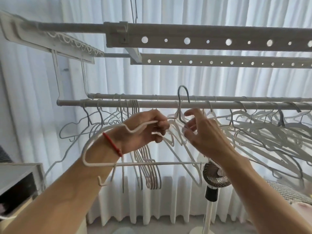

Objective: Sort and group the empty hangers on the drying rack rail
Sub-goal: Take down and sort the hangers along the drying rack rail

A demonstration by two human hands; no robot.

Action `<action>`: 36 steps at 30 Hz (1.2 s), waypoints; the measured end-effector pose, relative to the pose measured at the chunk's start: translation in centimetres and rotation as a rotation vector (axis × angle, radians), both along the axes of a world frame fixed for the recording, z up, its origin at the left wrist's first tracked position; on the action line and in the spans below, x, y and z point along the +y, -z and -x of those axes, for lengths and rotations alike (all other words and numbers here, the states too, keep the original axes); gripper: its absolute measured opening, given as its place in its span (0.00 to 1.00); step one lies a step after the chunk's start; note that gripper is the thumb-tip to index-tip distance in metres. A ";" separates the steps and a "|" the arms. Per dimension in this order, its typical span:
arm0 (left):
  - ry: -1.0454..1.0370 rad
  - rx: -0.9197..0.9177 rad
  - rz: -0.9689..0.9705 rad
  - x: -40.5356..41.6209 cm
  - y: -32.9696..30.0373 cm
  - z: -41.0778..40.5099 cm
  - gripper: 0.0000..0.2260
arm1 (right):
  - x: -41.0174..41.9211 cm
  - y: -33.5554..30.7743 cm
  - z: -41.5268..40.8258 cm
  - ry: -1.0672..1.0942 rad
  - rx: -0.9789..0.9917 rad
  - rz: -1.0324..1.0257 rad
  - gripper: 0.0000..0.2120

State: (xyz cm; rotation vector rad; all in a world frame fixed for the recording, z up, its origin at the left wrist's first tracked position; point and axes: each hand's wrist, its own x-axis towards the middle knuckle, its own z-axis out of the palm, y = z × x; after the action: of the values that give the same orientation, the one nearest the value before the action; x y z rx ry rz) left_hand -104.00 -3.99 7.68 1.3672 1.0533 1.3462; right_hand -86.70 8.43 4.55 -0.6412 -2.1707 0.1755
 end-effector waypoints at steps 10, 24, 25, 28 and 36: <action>0.058 0.234 0.241 -6.4 2.2 1.7 0.15 | -2.8 0.3 -1.5 -0.125 -0.207 0.020 0.07; -0.324 0.197 0.535 -14.1 5.9 -13.0 0.20 | -8.1 2.5 -8.9 -0.422 -0.314 0.038 0.05; -0.345 0.209 0.572 -14.4 6.4 -13.1 0.20 | -8.1 3.2 -8.7 -0.447 -0.327 0.074 0.05; -0.328 0.151 0.573 -15.4 7.1 -13.3 0.14 | -8.2 6.0 -8.1 -0.509 -0.392 0.152 0.08; -0.626 0.014 0.457 -8.1 6.3 -13.8 0.10 | -7.0 7.2 -8.2 -0.302 -0.242 0.113 0.18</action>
State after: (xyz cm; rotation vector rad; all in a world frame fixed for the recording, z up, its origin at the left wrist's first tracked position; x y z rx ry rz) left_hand -90.16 -12.08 1.39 0.7277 1.7638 1.3976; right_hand -78.48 1.41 -2.68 -0.4094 -2.5001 0.4009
